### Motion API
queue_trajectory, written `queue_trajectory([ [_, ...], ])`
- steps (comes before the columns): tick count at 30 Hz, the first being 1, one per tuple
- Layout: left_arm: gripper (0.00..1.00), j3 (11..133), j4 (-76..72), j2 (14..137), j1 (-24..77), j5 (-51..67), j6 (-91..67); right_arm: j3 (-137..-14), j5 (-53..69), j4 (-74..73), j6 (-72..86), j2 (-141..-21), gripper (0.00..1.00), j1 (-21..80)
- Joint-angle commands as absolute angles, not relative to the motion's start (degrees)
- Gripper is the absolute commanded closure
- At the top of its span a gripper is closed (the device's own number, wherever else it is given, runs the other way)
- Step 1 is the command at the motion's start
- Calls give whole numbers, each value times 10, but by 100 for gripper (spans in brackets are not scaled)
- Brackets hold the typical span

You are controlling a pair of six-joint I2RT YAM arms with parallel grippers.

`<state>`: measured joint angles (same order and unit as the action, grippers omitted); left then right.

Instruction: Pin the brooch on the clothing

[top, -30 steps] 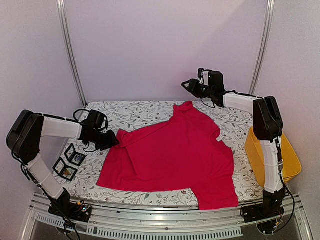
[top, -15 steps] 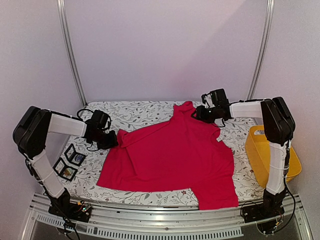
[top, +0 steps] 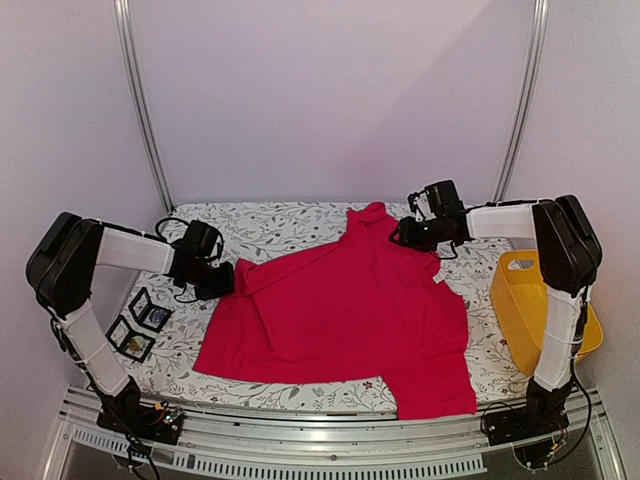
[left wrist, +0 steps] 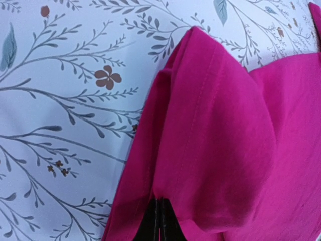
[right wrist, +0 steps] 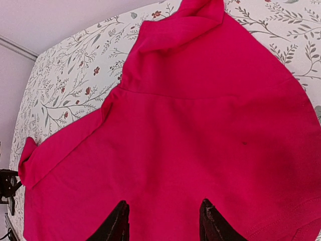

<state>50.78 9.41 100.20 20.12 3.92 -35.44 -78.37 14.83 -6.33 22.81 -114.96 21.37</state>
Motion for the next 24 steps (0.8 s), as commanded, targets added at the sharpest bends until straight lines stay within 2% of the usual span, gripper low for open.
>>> queue_trajectory([
  [1, 100, 522, 112, 984, 210, 36, -344, -766, 131, -81, 214, -1121, 54, 214],
  [4, 100, 510, 115, 976, 211, 32, -350, -758, 126, -84, 213, -1115, 54, 214],
  [7, 88, 499, 113, 980, 211, 23, -355, -750, 121, -84, 211, -1109, 54, 215],
  [14, 82, 512, 113, 1012, 223, 31, -354, -739, 118, -83, 210, -1108, 54, 215],
  [20, 73, 512, 122, 1016, 223, 17, -349, -732, 116, -82, 212, -1112, 54, 217],
  [22, 73, 502, 116, 1015, 223, 14, -351, -729, 106, -84, 209, -1110, 54, 220],
  [24, 82, 498, 107, 1020, 224, 21, -353, -726, 104, -85, 206, -1111, 54, 221],
])
